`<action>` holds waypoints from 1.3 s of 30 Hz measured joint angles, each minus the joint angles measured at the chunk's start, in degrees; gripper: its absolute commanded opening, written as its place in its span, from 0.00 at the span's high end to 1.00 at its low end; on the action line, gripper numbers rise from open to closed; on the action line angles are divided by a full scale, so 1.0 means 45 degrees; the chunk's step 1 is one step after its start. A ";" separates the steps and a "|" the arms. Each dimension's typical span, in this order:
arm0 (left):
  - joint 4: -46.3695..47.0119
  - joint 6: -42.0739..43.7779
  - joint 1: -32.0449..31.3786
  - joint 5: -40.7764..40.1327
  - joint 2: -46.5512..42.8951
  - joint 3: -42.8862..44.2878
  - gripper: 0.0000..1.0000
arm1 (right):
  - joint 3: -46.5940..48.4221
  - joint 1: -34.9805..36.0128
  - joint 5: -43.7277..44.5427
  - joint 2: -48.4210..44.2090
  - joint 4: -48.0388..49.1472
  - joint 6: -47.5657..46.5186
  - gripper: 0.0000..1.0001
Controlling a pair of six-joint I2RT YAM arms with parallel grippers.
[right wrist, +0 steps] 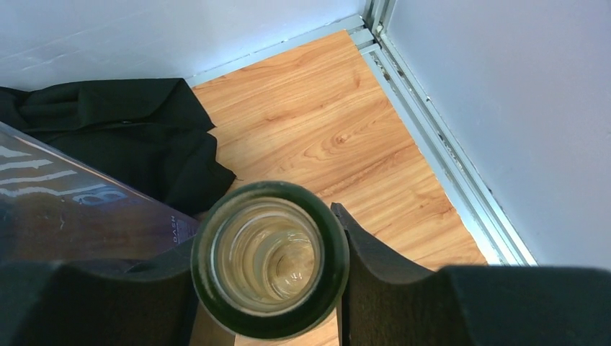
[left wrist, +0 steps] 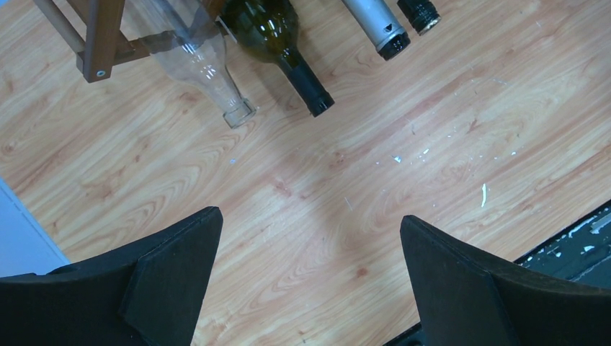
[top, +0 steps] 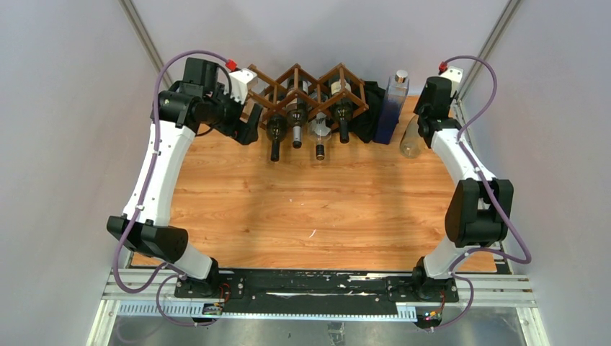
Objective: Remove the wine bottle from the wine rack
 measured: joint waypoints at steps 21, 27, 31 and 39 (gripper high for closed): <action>0.0005 -0.0189 0.0005 -0.0126 0.0068 -0.0534 0.01 | 0.0937 0.0019 -0.0160 -0.2263 -0.0899 0.1035 0.09; 0.0787 -0.0967 0.0418 -0.0141 0.0408 -0.1535 0.09 | 0.0874 0.0996 0.0583 -0.4464 -0.1433 0.1127 0.08; 0.2195 -0.1792 0.1039 -0.0223 0.0418 -0.2982 0.01 | 0.0908 0.2696 0.0782 -0.5115 -0.2074 0.1093 0.08; 0.6756 -0.3716 0.1316 -0.0801 -0.1054 -0.7359 0.04 | 0.0476 0.6203 0.0801 -0.4969 -0.2963 0.0908 0.08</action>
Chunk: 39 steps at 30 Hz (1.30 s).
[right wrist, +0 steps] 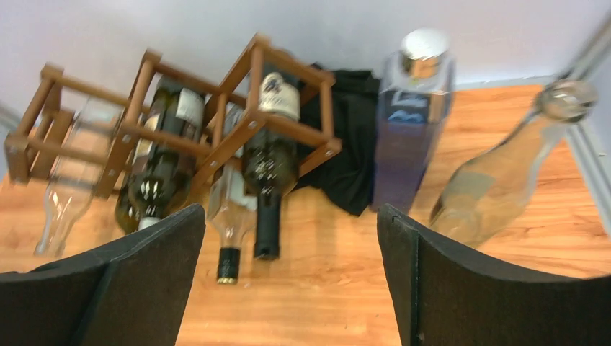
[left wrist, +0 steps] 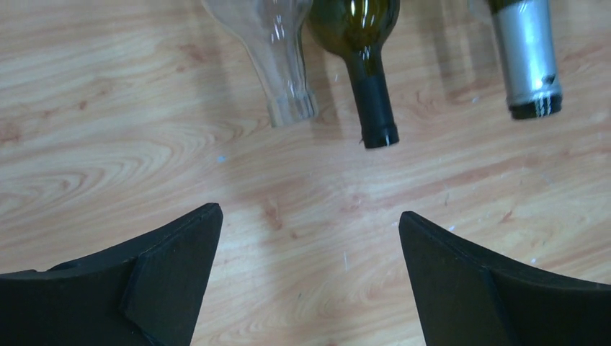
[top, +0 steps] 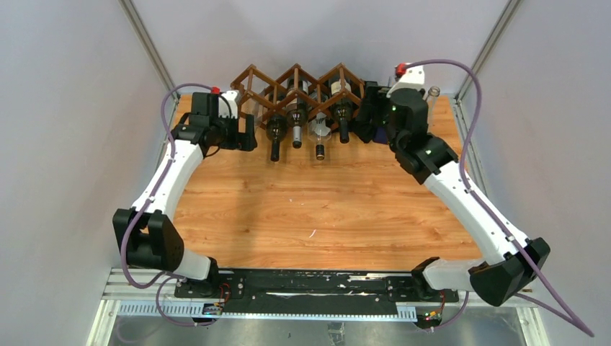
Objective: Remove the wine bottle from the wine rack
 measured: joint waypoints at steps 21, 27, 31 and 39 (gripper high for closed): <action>0.4459 -0.1501 0.0005 -0.0092 0.2739 -0.0073 0.39 | -0.0656 0.3079 -0.2555 0.0986 0.0661 0.0777 0.11; 0.5003 -0.1919 0.0005 -0.0087 0.3249 0.0010 0.46 | -0.0763 0.3118 -0.2676 0.0971 0.0763 0.1054 0.12; 0.5246 -0.2040 0.0024 -0.0097 0.3497 0.0010 0.47 | -0.0767 0.3118 -0.2715 0.0971 0.0894 0.1078 0.12; 0.5469 -0.2356 0.0068 -0.0005 0.3929 0.0034 0.32 | -0.0767 0.3123 -0.2827 0.0971 0.1049 0.1073 0.12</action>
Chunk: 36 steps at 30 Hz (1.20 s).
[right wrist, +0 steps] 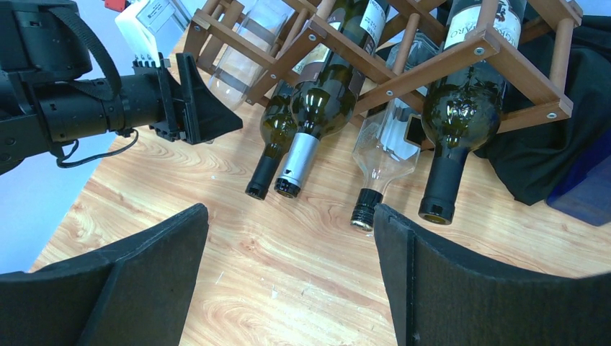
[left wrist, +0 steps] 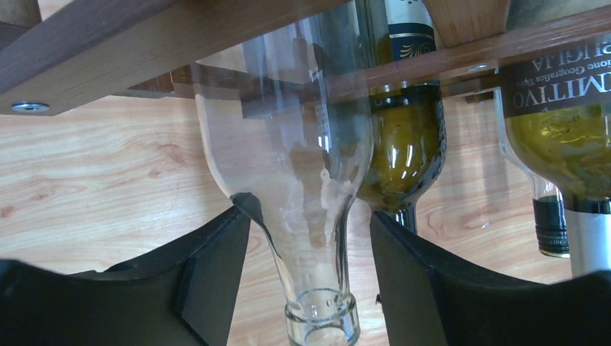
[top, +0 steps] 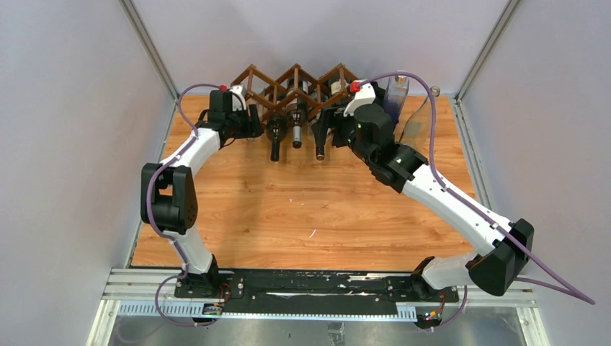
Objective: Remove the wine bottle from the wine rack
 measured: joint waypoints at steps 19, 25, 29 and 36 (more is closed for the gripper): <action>0.0165 -0.0753 0.0452 0.0733 0.0767 0.0335 0.91 | -0.0714 0.0058 -0.0102 -0.0219 0.0223 0.0019 0.12; 0.0257 -0.0627 0.0452 0.0894 0.0447 -0.0277 1.00 | -0.0763 0.0058 -0.0107 -0.0291 0.0253 0.0019 0.13; -0.0063 -0.0481 0.0491 0.0879 -0.0544 -0.1219 1.00 | -0.0831 0.0058 -0.0131 -0.0306 0.0282 0.0015 0.13; -0.1107 0.0481 0.0627 0.0549 -0.2963 -0.2351 1.00 | -0.1103 0.0058 -0.0316 -0.0335 0.0389 0.0005 0.13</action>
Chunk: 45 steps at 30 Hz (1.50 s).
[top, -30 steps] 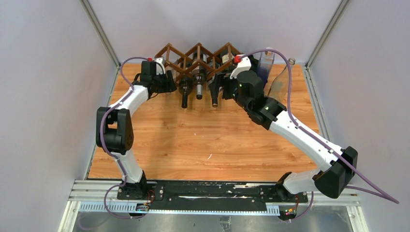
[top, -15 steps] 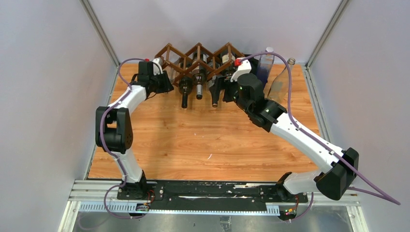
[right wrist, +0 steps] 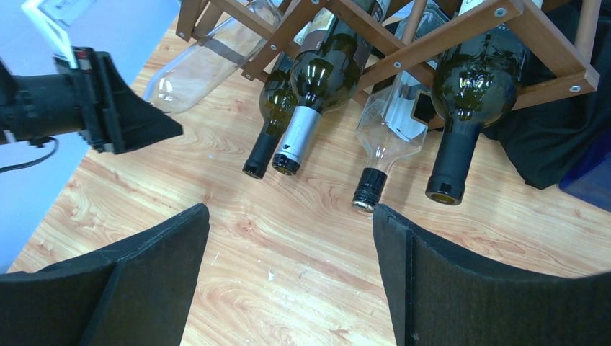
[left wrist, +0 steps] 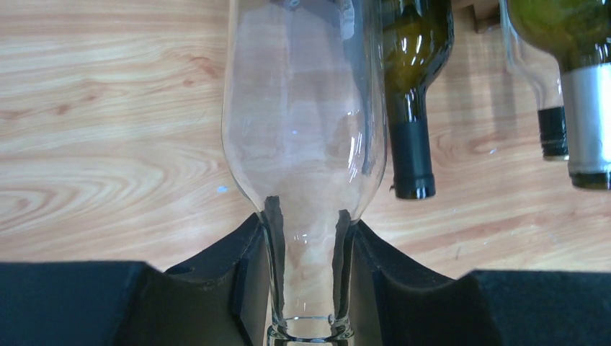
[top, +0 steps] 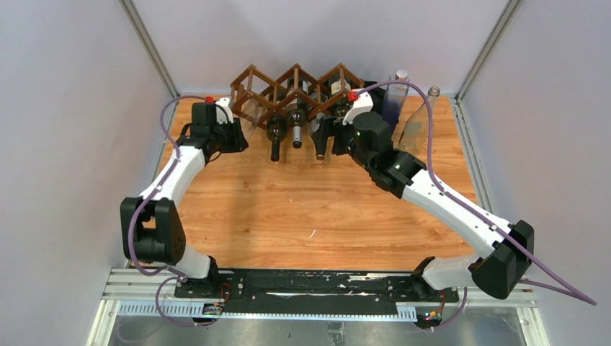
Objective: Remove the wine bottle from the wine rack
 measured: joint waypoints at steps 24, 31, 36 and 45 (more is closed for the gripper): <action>-0.7524 1.0671 0.0010 -0.1384 -0.5149 0.0078 1.00 | 0.1307 0.0024 -0.4517 0.0491 0.0015 -0.2220 0.11; -0.8558 1.3061 0.0010 -0.0928 -0.5945 0.0714 1.00 | 0.1729 0.0024 -0.6426 0.0763 -0.0253 -0.2905 0.07; -0.9360 1.5120 0.0010 0.0568 -0.7028 0.0806 1.00 | 0.1719 0.0024 -0.8165 0.1083 -0.0427 -0.3356 0.05; -1.0603 1.8384 -0.0019 0.4556 -0.9112 0.1083 1.00 | 0.1282 0.0204 -1.0681 0.1180 0.0083 -0.4216 0.04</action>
